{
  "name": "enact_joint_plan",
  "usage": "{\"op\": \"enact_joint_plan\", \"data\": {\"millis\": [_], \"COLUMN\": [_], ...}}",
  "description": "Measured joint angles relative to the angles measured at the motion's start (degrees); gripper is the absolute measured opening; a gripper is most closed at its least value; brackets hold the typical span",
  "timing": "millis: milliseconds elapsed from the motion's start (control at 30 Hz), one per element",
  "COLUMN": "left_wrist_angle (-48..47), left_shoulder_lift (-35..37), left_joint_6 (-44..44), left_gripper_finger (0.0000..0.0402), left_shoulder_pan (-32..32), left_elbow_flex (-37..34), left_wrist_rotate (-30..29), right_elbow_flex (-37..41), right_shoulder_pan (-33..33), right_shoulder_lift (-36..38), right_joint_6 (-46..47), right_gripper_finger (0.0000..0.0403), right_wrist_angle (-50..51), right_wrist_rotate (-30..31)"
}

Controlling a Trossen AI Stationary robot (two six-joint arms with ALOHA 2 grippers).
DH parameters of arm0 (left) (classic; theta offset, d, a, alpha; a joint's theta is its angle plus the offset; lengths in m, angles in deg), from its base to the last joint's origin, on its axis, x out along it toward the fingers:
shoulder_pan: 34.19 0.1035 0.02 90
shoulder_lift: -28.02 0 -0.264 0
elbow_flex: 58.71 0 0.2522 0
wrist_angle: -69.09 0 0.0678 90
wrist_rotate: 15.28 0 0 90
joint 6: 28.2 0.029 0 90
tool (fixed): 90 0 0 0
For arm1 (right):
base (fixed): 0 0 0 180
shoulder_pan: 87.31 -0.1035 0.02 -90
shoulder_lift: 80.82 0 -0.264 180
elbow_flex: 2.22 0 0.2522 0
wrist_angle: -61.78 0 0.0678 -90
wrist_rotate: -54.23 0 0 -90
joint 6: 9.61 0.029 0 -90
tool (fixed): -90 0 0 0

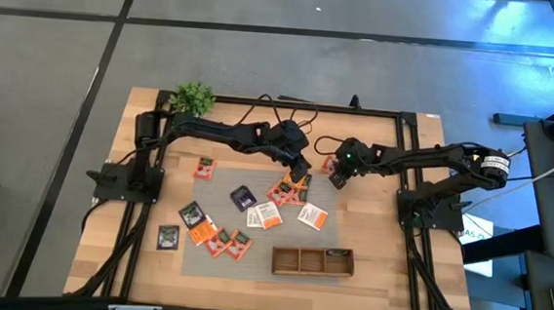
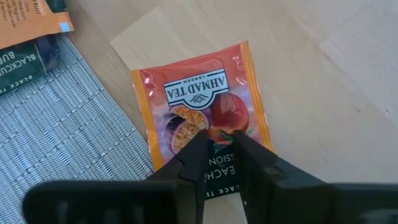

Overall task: Pick & Place Tea
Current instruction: Put the yellow tea bag into the middle compartment of the wooden organizer

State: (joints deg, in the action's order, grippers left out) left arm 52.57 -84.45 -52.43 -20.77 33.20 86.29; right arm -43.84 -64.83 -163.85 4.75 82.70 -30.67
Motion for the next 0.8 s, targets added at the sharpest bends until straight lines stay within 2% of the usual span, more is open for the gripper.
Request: {"op": "enact_joint_plan", "data": {"millis": [467,800], "left_wrist_angle": [0.0,0.1], "left_shoulder_lift": [0.0,-0.2], "left_joint_6": [-0.7,0.8], "left_gripper_finger": [0.0004,0.0005], "left_shoulder_pan": [0.0,0.0], "left_elbow_flex": [0.0,0.0], "left_wrist_rotate": [0.0,0.0], "right_elbow_flex": [0.0,0.0], "right_shoulder_pan": [0.0,0.0], "right_shoulder_lift": [0.0,0.0], "right_joint_6": [-1.3,-3.5], "right_gripper_finger": [0.0007,0.0004], "right_wrist_angle": [-0.1,-0.6], "right_wrist_rotate": [-0.3,-0.7]}}
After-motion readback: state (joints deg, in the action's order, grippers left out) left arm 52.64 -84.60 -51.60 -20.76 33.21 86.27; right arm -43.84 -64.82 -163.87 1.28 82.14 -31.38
